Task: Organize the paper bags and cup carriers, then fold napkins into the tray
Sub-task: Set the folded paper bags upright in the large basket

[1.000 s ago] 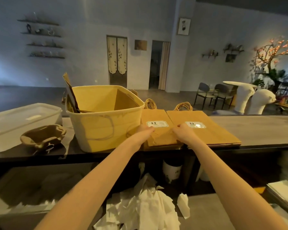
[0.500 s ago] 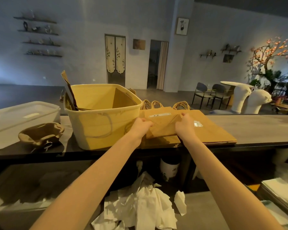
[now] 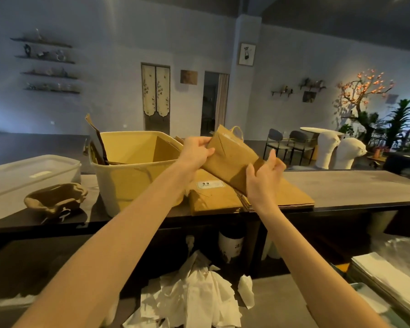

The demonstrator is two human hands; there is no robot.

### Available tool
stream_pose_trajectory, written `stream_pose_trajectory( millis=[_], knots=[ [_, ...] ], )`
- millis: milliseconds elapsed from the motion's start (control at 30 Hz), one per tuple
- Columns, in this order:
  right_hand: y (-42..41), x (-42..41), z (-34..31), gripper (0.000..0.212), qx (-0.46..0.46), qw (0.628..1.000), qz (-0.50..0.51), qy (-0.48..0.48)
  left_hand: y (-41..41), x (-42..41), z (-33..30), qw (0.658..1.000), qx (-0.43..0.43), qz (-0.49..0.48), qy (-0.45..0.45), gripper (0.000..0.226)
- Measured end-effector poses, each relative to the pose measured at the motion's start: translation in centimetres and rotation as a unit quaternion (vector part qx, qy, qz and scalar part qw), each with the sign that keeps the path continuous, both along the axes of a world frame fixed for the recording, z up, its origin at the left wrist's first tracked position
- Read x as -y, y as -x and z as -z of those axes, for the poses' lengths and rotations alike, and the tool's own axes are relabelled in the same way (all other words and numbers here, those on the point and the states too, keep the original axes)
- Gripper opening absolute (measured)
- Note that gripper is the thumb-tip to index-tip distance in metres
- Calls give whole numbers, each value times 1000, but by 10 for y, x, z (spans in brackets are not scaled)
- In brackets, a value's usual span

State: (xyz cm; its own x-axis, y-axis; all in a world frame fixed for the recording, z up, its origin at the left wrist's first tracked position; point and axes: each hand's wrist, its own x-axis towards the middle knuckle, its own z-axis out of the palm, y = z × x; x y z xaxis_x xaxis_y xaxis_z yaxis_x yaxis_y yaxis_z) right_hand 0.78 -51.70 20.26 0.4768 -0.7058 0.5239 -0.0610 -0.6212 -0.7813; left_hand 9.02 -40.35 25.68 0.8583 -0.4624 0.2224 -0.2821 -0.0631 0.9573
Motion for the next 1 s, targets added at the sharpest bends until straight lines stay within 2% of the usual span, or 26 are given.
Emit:
stream_pose_trajectory(
  millis=[67, 133, 233, 300, 367, 467, 567, 700, 767, 833, 900, 1000],
  knots=[
    [1, -4, -11, 67, -18, 994, 5, 111, 0, -6, -14, 995, 91, -10, -38, 38],
    [0, -7, -25, 61, -18, 979, -14, 203, -1, -13, -27, 983, 165, -25, -72, 36],
    [-1, -3, -51, 54, -75, 938, -4, 337, -6, -21, -40, 955, 259, -42, -139, 33],
    [-3, 3, -67, 53, -112, 907, 15, 407, -11, -28, -47, 935, 302, -47, -177, 33],
    [-5, 12, -76, 54, -154, 886, 17, 437, -15, -36, -55, 919, 338, -31, -202, 34],
    [-1, 19, -85, 51, -209, 878, 7, 431, -20, -48, -67, 906, 362, 8, -218, 38],
    [7, 17, -95, 36, -220, 871, -29, 439, -30, -55, -72, 896, 380, 18, -230, 39],
    [6, 16, -101, 28, -223, 870, -45, 437, -37, -55, -68, 870, 436, -40, -226, 33],
    [1, 17, -99, 28, -210, 885, -44, 414, -40, -55, -66, 847, 485, -95, -197, 33],
    [-8, 19, -96, 29, -188, 916, -65, 348, -43, -54, -61, 829, 518, -129, -165, 41],
    [-20, 21, -95, 31, -146, 950, -98, 257, -45, -54, -55, 838, 514, -145, -116, 46],
    [-41, 20, -98, 33, -102, 973, -115, 172, -55, -55, -43, 849, 501, -146, -84, 33]
  ],
)
